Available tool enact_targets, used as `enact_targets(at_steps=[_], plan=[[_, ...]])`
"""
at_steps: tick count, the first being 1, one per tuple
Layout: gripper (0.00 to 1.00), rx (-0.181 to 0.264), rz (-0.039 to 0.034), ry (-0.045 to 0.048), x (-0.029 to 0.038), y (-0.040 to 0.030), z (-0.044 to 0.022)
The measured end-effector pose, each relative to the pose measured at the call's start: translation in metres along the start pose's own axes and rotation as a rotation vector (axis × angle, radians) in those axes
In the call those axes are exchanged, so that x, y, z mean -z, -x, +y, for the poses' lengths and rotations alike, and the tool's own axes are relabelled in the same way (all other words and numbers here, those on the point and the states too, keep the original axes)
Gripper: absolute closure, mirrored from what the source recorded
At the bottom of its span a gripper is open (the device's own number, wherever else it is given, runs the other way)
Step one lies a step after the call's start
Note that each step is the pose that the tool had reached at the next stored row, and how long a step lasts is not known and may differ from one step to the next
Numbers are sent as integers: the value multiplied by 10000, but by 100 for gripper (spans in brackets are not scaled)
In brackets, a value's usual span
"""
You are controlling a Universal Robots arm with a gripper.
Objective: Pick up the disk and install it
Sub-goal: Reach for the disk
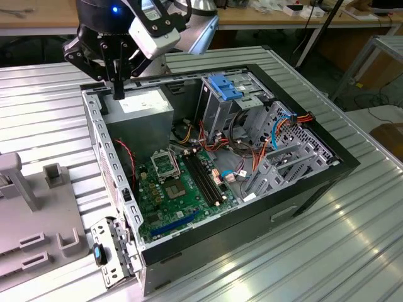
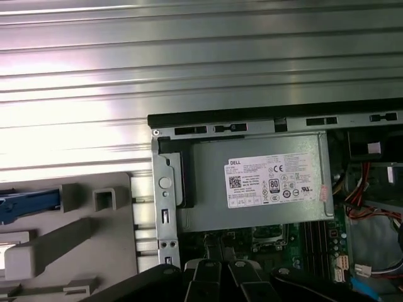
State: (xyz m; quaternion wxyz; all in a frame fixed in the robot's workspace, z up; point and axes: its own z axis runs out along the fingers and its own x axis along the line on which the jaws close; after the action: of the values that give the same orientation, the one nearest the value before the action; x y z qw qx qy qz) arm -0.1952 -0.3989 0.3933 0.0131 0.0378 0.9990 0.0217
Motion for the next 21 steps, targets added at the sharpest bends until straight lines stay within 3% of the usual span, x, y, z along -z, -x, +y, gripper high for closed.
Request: enact_targets(at_steps=[4, 13, 19, 21], plan=[[89, -1, 1, -1, 3, -97, -1], [89, -1, 0, 0, 4, -235, 29], [89, -7, 1, -1, 0, -296, 112], [89, -27, 0, -1, -5, -317, 173]])
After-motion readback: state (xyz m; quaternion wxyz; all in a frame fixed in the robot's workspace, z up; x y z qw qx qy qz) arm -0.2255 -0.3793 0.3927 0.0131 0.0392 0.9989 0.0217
